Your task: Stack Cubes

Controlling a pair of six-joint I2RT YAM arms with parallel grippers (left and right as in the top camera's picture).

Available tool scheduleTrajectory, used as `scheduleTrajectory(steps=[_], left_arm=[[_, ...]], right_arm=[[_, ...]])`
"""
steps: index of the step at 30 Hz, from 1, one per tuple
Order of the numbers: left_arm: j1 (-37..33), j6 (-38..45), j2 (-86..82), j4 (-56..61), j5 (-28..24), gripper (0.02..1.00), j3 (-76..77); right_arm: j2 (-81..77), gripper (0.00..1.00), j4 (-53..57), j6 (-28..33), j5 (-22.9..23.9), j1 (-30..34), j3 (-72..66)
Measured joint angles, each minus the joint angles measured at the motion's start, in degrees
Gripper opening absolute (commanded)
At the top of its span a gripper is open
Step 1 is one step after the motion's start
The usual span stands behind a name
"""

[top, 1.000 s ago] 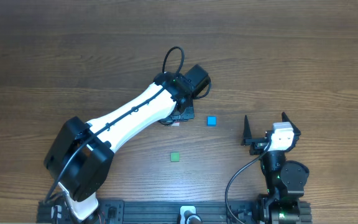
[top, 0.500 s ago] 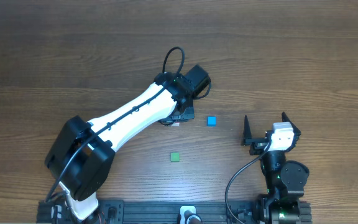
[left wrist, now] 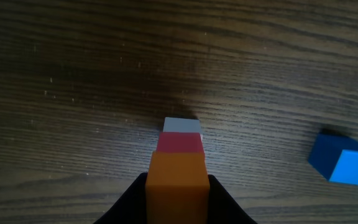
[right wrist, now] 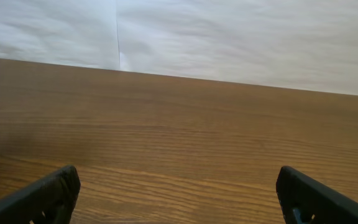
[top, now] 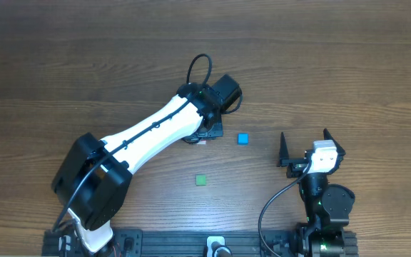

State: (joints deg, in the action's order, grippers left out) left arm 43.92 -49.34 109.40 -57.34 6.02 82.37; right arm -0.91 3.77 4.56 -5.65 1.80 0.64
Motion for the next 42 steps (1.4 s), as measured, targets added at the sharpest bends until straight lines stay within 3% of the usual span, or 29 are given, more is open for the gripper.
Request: scheduleTrajectory(steps=[13, 25, 29, 35, 42], left_arm=[[0.0, 0.0, 0.0, 0.0, 0.0, 0.314, 0.0], [0.0, 0.02, 0.0, 0.0, -0.04, 0.362, 0.0], [0.0, 0.07, 0.0, 0.5, -0.17, 0.533, 0.0], [0.0, -0.66, 0.0, 1.6, -0.11, 0.884, 0.0], [-2.08, -0.81, 0.0, 8.17, 2.8, 0.985, -0.04]], right_arm=[[0.0, 0.991, 0.0, -0.02, 0.0, 0.0, 0.0], [0.0, 0.991, 0.0, -0.02, 0.0, 0.0, 0.0], [0.0, 0.993, 0.0, -0.02, 0.0, 0.0, 0.0], [0.0, 0.991, 0.0, 0.02, 0.0, 0.0, 0.0], [0.0, 0.991, 0.0, -0.02, 0.0, 0.0, 0.0]])
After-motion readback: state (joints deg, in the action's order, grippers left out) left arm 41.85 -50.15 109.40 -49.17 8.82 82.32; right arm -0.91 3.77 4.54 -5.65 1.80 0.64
